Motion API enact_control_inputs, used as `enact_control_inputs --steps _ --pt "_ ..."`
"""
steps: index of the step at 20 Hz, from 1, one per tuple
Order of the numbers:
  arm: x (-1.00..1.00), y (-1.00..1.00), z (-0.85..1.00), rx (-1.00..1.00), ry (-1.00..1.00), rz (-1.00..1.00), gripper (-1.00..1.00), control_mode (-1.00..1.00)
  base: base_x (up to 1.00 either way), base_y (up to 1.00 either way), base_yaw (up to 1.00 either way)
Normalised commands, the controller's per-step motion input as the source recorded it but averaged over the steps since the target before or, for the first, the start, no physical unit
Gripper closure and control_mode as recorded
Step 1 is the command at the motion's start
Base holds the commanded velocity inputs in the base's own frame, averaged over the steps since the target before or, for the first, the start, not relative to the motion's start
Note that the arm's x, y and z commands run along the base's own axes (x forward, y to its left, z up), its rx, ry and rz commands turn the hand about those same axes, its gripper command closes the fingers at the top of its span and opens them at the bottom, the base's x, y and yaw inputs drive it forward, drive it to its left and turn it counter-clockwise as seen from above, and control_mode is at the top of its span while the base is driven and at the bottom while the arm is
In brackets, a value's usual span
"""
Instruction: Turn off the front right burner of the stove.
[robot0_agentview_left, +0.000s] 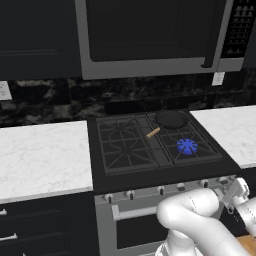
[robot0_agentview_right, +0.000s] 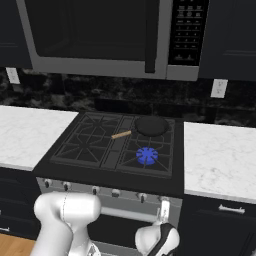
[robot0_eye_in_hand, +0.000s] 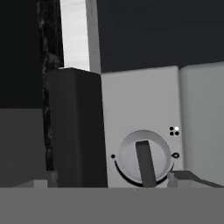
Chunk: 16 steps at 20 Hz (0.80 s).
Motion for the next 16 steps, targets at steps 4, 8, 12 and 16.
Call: enact_control_inputs --steps 4,8,12,16 --pt "0.00 -0.61 0.00 -0.10 -0.03 0.02 -1.00 -1.00 0.00 0.00 0.00" --pt "-0.03 -0.24 0.00 -0.10 -0.09 0.05 -1.00 -1.00 0.00 0.00 0.00" --pt "0.01 0.09 -0.20 -0.17 0.00 0.03 -1.00 -1.00 0.00 0.00 0.00" --pt "0.11 0.24 -0.35 -0.21 0.00 0.04 -1.00 -1.00 0.00 0.00 0.00"
